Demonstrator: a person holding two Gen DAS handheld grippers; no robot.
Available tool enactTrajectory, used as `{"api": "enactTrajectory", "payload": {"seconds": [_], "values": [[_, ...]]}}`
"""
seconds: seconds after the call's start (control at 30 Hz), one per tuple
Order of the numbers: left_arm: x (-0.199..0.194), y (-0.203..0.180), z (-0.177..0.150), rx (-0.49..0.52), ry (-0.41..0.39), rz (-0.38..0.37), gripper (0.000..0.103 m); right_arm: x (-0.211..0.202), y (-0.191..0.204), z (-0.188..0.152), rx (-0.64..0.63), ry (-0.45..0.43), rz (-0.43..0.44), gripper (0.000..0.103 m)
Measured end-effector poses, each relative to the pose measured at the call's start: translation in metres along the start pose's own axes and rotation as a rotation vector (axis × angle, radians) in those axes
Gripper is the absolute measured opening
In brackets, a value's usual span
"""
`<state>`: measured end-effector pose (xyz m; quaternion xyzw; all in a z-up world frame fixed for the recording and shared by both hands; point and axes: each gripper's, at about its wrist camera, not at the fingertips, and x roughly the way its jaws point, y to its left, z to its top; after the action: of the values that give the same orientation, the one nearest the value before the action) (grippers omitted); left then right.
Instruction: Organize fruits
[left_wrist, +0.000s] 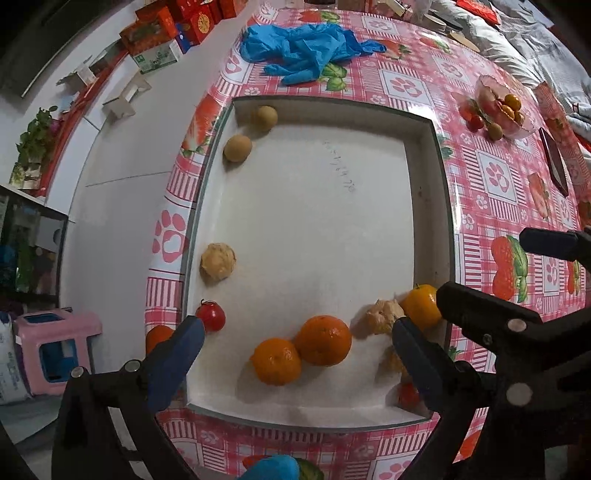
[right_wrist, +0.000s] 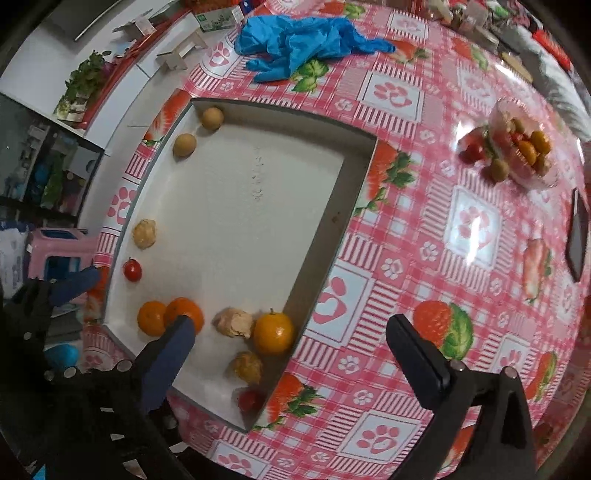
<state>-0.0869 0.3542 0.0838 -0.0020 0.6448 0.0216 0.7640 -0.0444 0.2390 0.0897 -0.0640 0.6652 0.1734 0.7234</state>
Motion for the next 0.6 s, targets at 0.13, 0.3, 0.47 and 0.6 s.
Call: {"api": "enactTrajectory", "payload": {"seconds": [0.13, 0.3, 0.47, 0.6], "values": [[-0.003, 0.002, -0.002, -0.006, 0.026, -0.041, 0.102, -0.007, 0.001, -0.003, -0.011, -0.004, -0.010, 0.103], [-0.005, -0.005, -0.006, 0.040, 0.028, 0.019, 0.102, -0.011, 0.003, -0.005, -0.026, -0.005, -0.015, 0.103], [-0.009, -0.012, -0.010, 0.067, 0.030, 0.046, 0.102, -0.016, 0.006, -0.008, -0.054, -0.003, -0.018, 0.103], [-0.012, -0.015, -0.012, 0.077, 0.036, 0.058, 0.102, -0.020, 0.006, -0.008, -0.055, -0.007, -0.022, 0.103]]}}
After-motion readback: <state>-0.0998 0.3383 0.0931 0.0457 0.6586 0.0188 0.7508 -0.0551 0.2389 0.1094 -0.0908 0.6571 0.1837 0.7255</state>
